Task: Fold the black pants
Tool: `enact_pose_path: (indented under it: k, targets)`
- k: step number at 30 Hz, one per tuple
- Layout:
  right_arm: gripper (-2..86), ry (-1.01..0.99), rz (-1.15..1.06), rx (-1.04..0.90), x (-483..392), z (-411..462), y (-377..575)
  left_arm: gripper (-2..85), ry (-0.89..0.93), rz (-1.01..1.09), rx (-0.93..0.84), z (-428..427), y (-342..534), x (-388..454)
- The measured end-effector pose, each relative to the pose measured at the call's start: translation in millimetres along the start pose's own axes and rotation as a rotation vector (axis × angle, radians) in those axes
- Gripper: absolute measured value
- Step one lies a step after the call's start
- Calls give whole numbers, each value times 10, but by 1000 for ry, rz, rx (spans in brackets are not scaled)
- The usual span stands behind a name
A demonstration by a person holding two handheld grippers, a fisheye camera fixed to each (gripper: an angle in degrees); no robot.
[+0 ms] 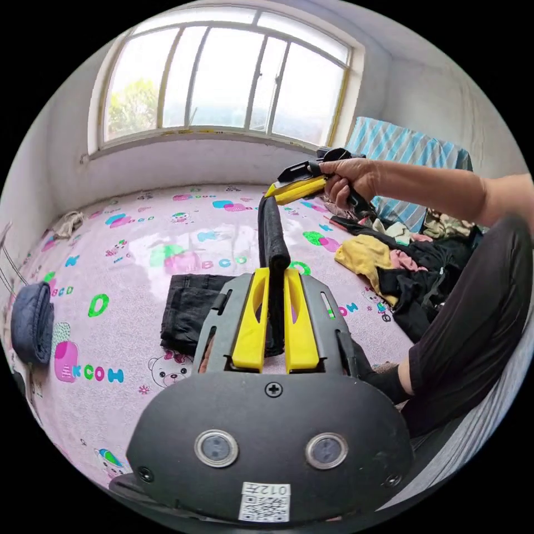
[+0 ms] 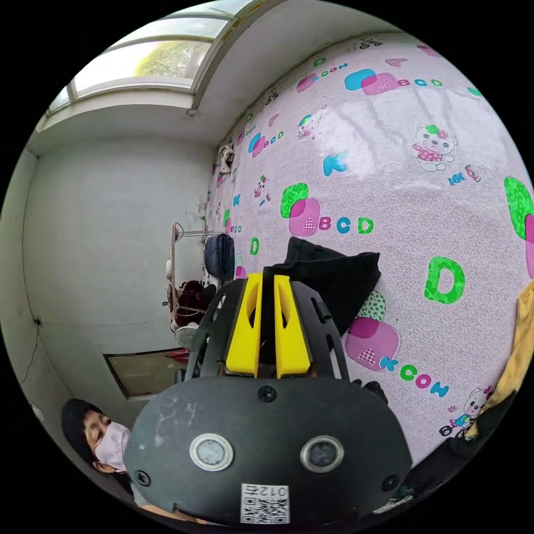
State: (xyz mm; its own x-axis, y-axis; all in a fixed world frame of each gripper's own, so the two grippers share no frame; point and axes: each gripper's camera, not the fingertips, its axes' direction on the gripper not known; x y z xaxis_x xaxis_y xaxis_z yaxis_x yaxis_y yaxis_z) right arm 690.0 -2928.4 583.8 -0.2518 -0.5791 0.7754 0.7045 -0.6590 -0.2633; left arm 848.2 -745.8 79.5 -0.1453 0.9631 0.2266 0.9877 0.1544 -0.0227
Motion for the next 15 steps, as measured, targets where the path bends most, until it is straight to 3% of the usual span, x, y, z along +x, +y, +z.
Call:
enact_pose_path:
  k: [9, 15]
  targets:
    - [1, 26, 38, -53, 828, 745, -534, 37, 115, -424, -37, 227, 316, -1982]
    - [-7, 15, 93, -62, 1615, 925, -720, 39, 250, -709, -53, 523, 536, -2869]
